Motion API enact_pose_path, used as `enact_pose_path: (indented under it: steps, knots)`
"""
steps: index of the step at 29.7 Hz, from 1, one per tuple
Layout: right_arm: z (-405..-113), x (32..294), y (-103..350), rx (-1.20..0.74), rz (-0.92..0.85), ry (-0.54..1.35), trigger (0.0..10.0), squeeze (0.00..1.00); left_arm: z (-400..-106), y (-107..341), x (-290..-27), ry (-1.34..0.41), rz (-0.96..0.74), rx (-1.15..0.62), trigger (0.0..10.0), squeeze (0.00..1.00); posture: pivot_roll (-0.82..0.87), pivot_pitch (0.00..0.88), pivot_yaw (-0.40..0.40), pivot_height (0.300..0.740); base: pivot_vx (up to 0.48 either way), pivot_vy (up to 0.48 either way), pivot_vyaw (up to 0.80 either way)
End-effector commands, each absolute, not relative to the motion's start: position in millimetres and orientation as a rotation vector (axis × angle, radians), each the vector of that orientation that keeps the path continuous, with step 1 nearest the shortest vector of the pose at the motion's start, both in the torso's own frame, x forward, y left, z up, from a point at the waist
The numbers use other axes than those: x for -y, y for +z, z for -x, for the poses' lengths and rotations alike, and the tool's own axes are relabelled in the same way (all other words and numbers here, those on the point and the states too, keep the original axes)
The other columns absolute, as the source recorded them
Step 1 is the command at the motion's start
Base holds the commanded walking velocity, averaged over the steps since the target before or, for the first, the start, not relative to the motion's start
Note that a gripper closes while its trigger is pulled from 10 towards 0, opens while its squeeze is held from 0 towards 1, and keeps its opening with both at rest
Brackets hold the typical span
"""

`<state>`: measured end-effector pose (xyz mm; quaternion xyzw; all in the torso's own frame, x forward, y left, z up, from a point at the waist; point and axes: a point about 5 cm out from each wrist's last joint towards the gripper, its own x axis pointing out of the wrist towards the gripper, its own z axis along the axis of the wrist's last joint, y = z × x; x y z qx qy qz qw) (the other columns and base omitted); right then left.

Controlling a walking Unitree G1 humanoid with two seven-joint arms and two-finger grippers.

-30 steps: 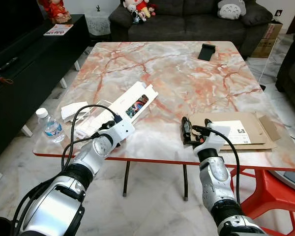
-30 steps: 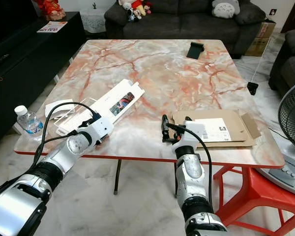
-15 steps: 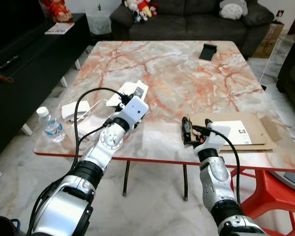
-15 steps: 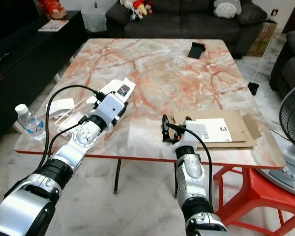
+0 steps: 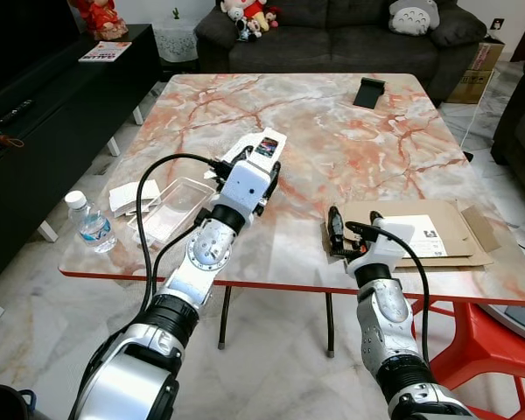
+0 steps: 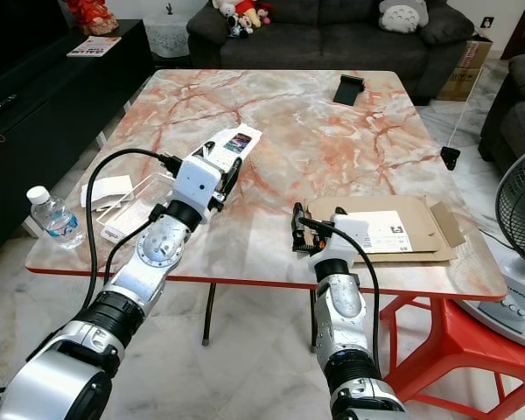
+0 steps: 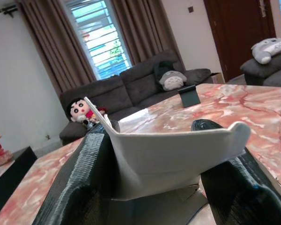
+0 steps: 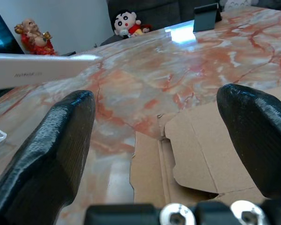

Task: Picking trash to rubbish bin

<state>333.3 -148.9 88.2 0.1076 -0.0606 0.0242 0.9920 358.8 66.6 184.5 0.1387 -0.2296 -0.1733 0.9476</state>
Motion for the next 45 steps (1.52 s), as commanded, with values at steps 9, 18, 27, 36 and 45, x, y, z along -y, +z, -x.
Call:
enact_pose_path:
  steps: [9, 18, 27, 36, 45]
  knots:
    - [-336.3, 147.9, 97.7, 0.167, -0.216, 0.043, 10.0, 0.00, -360.8, 193.0, -75.7, -0.310, -0.224, 0.495, 0.7, 0.00, -0.12, 0.004, 0.046, 0.740, 0.000, 0.000, 0.00]
    - [-336.5, 146.9, 98.3, 0.169, -0.217, 0.044, 10.0, 0.00, -360.5, 194.2, -74.3, -0.316, -0.219, 0.501, 10.0, 0.00, -0.12, 0.000, 0.047, 0.740, 0.000, 0.000, 0.00]
    - [-336.5, 147.7, 98.6, 0.172, -0.217, 0.039, 10.0, 0.00, -360.0, 193.9, -73.2, -0.318, -0.226, 0.502, 10.0, 0.00, -0.12, 0.000, 0.043, 0.740, 0.000, 0.000, 0.00]
    - [-336.6, 148.1, 98.8, 0.173, -0.217, 0.036, 10.0, 0.00, -360.4, 195.0, -75.6, -0.302, -0.233, 0.507, 10.0, 0.00, -0.11, 0.007, 0.042, 0.740, 0.000, 0.000, 0.00]
    - [-337.1, 148.4, 100.2, 0.181, -0.219, 0.031, 10.0, 0.00, -360.5, 196.1, -77.3, -0.287, -0.230, 0.513, 10.0, 0.00, -0.11, 0.009, 0.043, 0.740, 0.000, 0.000, 0.00]
